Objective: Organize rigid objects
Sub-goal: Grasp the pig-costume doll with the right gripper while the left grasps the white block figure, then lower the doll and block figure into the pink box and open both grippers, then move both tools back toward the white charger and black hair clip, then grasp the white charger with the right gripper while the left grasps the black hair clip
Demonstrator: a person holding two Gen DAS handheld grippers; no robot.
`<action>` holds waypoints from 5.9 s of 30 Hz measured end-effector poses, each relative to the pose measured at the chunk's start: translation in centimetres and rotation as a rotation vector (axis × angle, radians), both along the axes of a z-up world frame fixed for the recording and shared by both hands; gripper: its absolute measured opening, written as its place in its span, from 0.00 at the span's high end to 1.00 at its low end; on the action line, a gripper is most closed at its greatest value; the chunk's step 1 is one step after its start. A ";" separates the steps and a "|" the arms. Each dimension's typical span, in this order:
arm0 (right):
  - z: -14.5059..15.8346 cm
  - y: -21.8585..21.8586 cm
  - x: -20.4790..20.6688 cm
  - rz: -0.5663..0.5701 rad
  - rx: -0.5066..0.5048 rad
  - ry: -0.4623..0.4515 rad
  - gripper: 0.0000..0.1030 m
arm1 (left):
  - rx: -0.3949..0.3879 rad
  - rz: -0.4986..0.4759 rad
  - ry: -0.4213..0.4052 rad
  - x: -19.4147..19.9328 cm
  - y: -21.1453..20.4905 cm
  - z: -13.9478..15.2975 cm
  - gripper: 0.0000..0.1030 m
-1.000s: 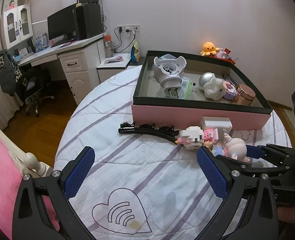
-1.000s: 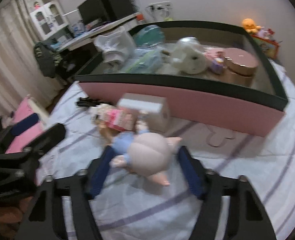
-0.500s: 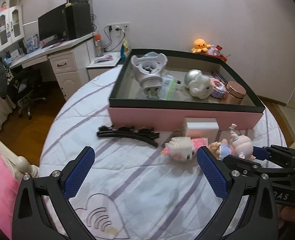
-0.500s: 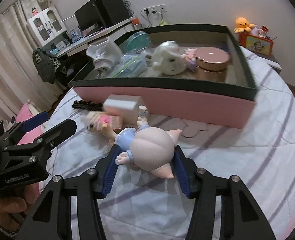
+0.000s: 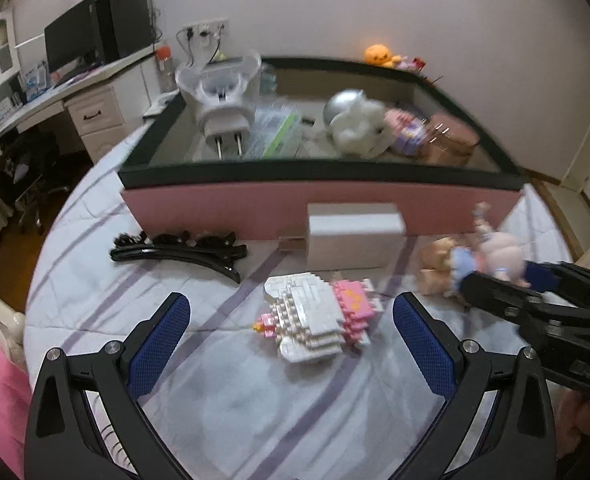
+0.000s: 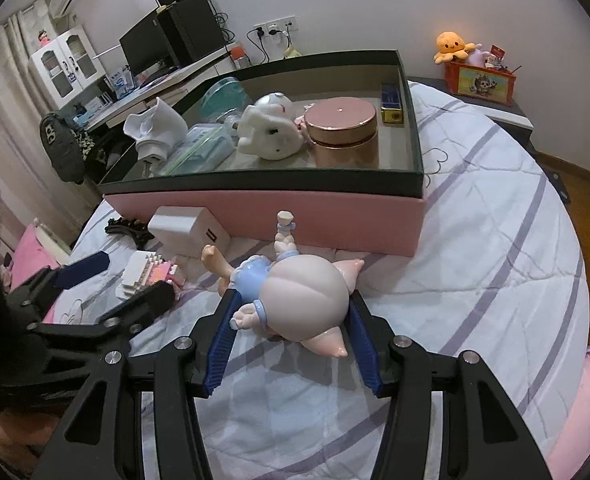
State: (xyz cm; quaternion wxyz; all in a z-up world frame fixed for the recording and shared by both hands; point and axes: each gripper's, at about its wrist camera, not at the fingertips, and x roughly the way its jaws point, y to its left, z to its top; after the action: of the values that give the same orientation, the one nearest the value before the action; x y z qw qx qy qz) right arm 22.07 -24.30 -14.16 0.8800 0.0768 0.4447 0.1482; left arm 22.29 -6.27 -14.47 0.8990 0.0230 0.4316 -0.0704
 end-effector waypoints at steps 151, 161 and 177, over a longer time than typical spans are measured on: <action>7.1 3.9 -2.8 -0.134 -0.088 -0.161 0.00 | 0.024 0.124 -0.155 -3.6 7.4 4.2 0.00; 3.2 6.7 0.8 -0.088 -0.053 -0.050 0.00 | 0.008 0.092 -0.062 0.8 8.2 0.5 0.00; -0.2 8.8 4.4 -0.074 0.003 0.044 0.16 | 0.003 0.045 0.005 3.5 7.3 -1.1 0.00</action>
State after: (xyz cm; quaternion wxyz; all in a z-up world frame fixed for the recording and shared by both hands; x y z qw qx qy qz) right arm 26.47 -15.46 -14.34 0.8748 0.0977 0.4604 0.1147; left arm 25.80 1.03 -15.61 0.8992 0.0144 0.4344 -0.0498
